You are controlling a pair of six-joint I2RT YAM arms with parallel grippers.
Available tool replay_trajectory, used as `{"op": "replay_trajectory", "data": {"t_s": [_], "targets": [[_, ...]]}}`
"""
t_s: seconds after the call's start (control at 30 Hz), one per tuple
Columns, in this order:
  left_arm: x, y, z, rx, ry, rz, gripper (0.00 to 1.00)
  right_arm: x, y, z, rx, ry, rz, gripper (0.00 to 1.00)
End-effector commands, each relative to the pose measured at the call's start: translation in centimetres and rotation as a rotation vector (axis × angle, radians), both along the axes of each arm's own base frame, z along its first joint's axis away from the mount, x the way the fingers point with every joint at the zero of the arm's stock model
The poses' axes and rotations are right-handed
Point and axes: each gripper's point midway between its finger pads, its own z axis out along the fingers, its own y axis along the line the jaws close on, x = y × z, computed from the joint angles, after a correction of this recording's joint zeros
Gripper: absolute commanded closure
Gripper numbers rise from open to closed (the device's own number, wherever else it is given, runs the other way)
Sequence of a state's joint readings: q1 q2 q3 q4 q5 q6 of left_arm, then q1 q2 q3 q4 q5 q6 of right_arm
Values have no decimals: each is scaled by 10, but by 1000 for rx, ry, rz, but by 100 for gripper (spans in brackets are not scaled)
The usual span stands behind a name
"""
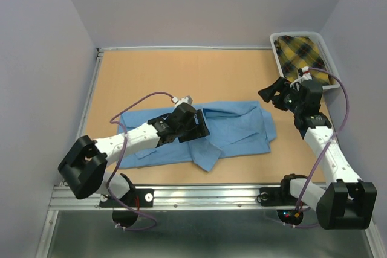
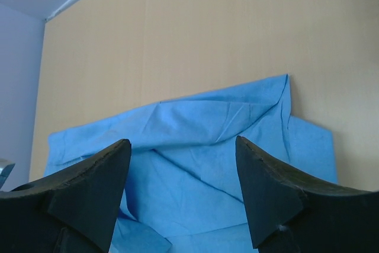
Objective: Fold and stack the long sleeve shirts
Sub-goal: Fold the shirt
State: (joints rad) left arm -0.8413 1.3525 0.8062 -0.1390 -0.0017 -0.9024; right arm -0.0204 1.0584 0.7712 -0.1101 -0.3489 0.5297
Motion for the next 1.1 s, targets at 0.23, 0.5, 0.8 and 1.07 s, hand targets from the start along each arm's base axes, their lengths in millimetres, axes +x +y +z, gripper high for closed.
{"op": "replay_trajectory", "data": {"t_s": [0.23,0.5,0.8,1.07], "targets": [[13,-10,-8,124,-4,8,45,-16,2,-12,-18,11,35,23],[5,20,-11,217,-27,23,100,-15,2,-11,-18,11,35,23],[96,63,108,785,-564,-164,100,-16,2,-7,-18,-1,33,23],[179,79,235,1280,-991,-96,100,-16,2,-5,-5,-3,27,23]]}}
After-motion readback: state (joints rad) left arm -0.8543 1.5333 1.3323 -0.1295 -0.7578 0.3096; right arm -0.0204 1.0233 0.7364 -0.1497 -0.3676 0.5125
